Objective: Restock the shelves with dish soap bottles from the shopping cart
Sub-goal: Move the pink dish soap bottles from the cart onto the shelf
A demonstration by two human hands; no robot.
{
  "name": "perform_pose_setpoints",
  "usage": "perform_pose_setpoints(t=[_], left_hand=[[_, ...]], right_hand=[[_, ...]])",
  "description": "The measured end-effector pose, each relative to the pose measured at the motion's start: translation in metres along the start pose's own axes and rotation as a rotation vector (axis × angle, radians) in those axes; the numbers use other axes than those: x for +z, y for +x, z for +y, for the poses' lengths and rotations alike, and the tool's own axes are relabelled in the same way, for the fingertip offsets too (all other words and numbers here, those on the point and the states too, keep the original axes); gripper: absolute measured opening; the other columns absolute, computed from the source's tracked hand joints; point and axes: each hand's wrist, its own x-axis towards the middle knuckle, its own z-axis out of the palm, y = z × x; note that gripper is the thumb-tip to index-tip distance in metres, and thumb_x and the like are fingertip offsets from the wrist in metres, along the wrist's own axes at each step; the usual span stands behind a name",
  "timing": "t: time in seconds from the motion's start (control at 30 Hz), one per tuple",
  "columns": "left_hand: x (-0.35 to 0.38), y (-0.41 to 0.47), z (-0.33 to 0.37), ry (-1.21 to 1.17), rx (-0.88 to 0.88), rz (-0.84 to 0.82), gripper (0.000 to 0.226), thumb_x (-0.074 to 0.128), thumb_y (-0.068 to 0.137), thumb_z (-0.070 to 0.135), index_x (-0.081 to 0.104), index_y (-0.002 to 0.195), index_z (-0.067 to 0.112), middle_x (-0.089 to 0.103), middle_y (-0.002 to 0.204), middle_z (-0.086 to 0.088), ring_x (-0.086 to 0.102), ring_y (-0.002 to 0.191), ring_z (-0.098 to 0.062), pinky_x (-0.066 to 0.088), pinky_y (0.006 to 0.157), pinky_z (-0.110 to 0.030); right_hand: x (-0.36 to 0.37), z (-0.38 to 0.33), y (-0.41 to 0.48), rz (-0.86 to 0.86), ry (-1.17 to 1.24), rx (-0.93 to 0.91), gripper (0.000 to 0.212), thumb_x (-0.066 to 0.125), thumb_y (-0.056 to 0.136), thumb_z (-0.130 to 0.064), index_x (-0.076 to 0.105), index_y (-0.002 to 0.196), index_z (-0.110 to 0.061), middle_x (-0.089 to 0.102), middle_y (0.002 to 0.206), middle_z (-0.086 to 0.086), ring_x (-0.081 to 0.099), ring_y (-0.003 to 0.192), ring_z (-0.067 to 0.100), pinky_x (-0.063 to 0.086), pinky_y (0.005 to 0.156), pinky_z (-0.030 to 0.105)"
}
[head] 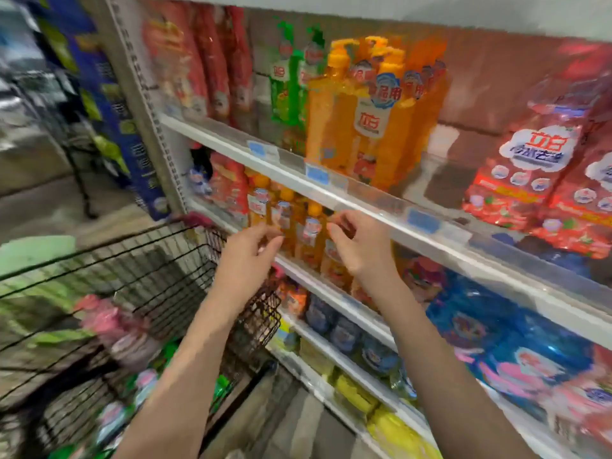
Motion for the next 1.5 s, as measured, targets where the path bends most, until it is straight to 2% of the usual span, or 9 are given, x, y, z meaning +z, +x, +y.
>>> perform_pose_setpoints(t=[0.17, 0.3, 0.5, 0.6, 0.83, 0.97, 1.2, 1.43, 1.5], left_hand=[[-0.067, -0.073, -0.14, 0.186, -0.41, 0.05, 0.014, 0.064, 0.087, 0.014, 0.069, 0.096, 0.005, 0.069, 0.088, -0.013, 0.065, 0.084, -0.029, 0.046, 0.074, -0.035], [-0.11, -0.127, -0.222, 0.165, -0.723, 0.111, 0.028, 0.06, 0.086, 0.029, 0.068, 0.09, 0.003, 0.069, 0.084, -0.014, 0.064, 0.081, -0.029, 0.04, 0.066, -0.034], [-0.143, -0.156, -0.324, 0.128, -0.98, 0.109, 0.019, 0.063, 0.086, 0.013, 0.065, 0.1, 0.001, 0.067, 0.092, -0.013, 0.062, 0.09, -0.031, 0.045, 0.075, -0.036], [-0.144, -0.15, -0.362, 0.106, -1.059, 0.054, 0.011, 0.063, 0.082, 0.012, 0.063, 0.092, 0.007, 0.062, 0.08, -0.005, 0.058, 0.083, -0.026, 0.04, 0.063, -0.032], [-0.119, -0.123, -0.431, -0.025, -1.039, -0.084, 0.056, 0.069, 0.083, 0.013, 0.047, 0.133, 0.005, 0.051, 0.13, -0.011, 0.049, 0.123, -0.024, 0.034, 0.094, -0.022], [-0.104, -0.118, -0.462, -0.082, -1.038, -0.04, 0.052, 0.071, 0.075, -0.007, 0.055, 0.124, -0.002, 0.053, 0.109, -0.004, 0.047, 0.102, -0.01, 0.031, 0.075, -0.002], [-0.066, -0.126, -0.533, -0.025, -1.057, -0.085, 0.072, 0.081, 0.057, 0.028, 0.055, 0.123, 0.013, 0.058, 0.117, -0.008, 0.054, 0.111, -0.026, 0.045, 0.095, -0.036], [-0.069, -0.12, -0.514, 0.061, -1.072, -0.024, 0.073, 0.082, 0.058, 0.047, 0.049, 0.122, 0.031, 0.061, 0.112, 0.007, 0.061, 0.102, -0.017, 0.051, 0.082, -0.033], [-0.072, -0.13, -0.512, 0.069, -1.124, 0.004, 0.072, 0.082, 0.059, 0.049, 0.049, 0.12, 0.031, 0.061, 0.111, 0.01, 0.061, 0.101, -0.013, 0.049, 0.081, -0.029]], right_hand=[[0.134, -0.046, -0.008, -0.461, -0.016, -0.118, 0.019, 0.058, 0.091, -0.02, 0.069, 0.104, -0.013, 0.071, 0.102, 0.004, 0.063, 0.092, 0.018, 0.045, 0.081, 0.028], [0.239, -0.079, -0.018, -0.744, -0.041, -0.208, 0.02, 0.061, 0.088, -0.021, 0.068, 0.104, -0.011, 0.071, 0.1, 0.006, 0.062, 0.088, 0.016, 0.046, 0.082, 0.027], [0.372, -0.101, -0.027, -1.019, -0.141, -0.184, 0.026, 0.058, 0.089, -0.017, 0.062, 0.11, -0.003, 0.067, 0.106, 0.015, 0.06, 0.1, 0.032, 0.047, 0.087, 0.042], [0.423, -0.095, -0.024, -1.075, -0.175, -0.101, 0.03, 0.059, 0.089, -0.015, 0.06, 0.118, -0.006, 0.064, 0.116, 0.012, 0.058, 0.107, 0.03, 0.046, 0.091, 0.035], [0.508, -0.062, -0.011, -1.128, -0.136, 0.029, 0.039, 0.062, 0.088, -0.013, 0.057, 0.127, -0.009, 0.062, 0.102, 0.006, 0.05, 0.086, 0.012, 0.034, 0.067, 0.015], [0.544, -0.047, -0.01, -1.177, -0.05, 0.089, 0.037, 0.056, 0.089, 0.003, 0.055, 0.126, -0.001, 0.057, 0.104, -0.001, 0.052, 0.085, 0.006, 0.031, 0.063, -0.004], [0.581, -0.013, -0.02, -1.111, 0.019, 0.172, 0.044, 0.049, 0.085, 0.018, 0.055, 0.125, 0.002, 0.061, 0.116, 0.021, 0.054, 0.098, 0.021, 0.035, 0.073, -0.002], [0.595, -0.004, -0.022, -1.135, 0.088, 0.213, 0.047, 0.048, 0.083, 0.018, 0.059, 0.122, -0.006, 0.059, 0.114, 0.008, 0.054, 0.106, 0.017, 0.045, 0.094, 0.02], [0.597, -0.011, -0.025, -1.202, 0.113, 0.24, 0.05, 0.048, 0.085, 0.016, 0.057, 0.121, -0.017, 0.059, 0.108, -0.007, 0.055, 0.101, 0.008, 0.045, 0.088, 0.012]])
